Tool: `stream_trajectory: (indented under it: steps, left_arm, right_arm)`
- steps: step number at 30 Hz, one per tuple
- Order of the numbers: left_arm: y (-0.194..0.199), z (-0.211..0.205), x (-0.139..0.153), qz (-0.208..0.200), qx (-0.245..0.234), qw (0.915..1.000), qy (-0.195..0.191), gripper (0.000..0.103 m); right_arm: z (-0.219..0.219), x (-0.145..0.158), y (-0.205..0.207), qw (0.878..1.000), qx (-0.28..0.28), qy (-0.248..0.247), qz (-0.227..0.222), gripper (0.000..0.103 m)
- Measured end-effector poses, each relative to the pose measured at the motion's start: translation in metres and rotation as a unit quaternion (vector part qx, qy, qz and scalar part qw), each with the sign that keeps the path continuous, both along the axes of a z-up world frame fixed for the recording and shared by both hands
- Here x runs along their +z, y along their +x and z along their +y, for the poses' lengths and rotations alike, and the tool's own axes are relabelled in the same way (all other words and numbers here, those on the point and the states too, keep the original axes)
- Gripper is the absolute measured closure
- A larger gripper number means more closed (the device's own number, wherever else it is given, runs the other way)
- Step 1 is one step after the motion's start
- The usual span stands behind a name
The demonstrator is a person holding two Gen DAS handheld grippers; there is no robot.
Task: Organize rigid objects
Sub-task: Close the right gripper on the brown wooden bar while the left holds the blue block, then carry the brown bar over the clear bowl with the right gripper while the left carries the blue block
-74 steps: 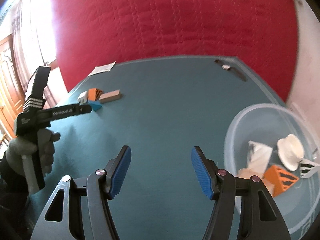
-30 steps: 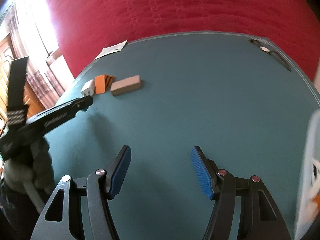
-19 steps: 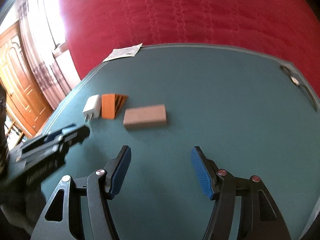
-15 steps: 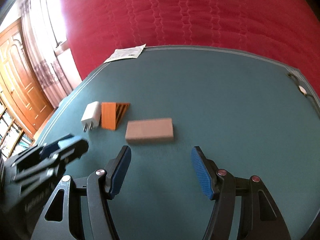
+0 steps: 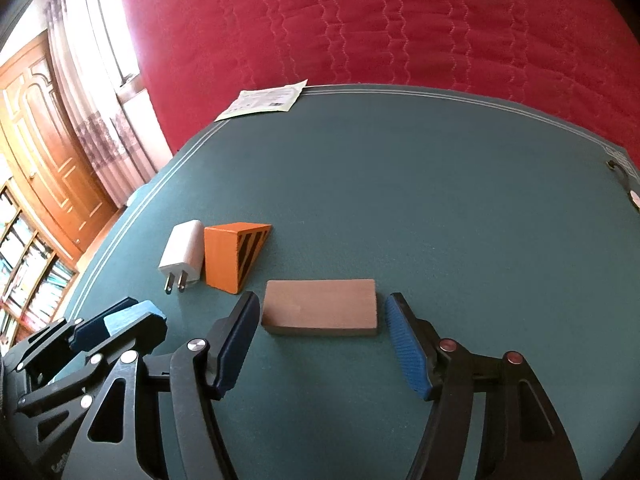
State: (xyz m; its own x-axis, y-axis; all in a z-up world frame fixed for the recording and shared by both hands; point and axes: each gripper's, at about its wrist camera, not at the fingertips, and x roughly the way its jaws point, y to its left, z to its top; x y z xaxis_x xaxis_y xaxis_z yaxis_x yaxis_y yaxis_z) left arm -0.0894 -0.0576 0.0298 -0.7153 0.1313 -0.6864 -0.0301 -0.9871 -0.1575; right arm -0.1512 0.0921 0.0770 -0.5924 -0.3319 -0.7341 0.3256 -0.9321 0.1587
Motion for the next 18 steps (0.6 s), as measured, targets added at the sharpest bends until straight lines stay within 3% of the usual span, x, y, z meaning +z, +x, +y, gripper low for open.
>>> stream_trajectory:
  steps: [8,13,18]
  left_arm:
    - [-0.001,-0.002,-0.001,-0.003,0.007,1.0000,0.002,0.069]
    - [-0.001,-0.002,-0.001,-0.004,0.007,1.0000,0.004,0.069]
    - [0.000,-0.001,0.000,-0.003,0.005,1.0000,0.006,0.069]
  right_arm:
    - [-0.011,-0.002,0.000,0.999,0.001,0.031,0.011,0.036]
    - [-0.022,-0.005,0.003,0.996,-0.009,0.079,0.027,0.039]
    - [-0.021,-0.005,0.007,0.996,-0.012,0.083,0.030,0.042]
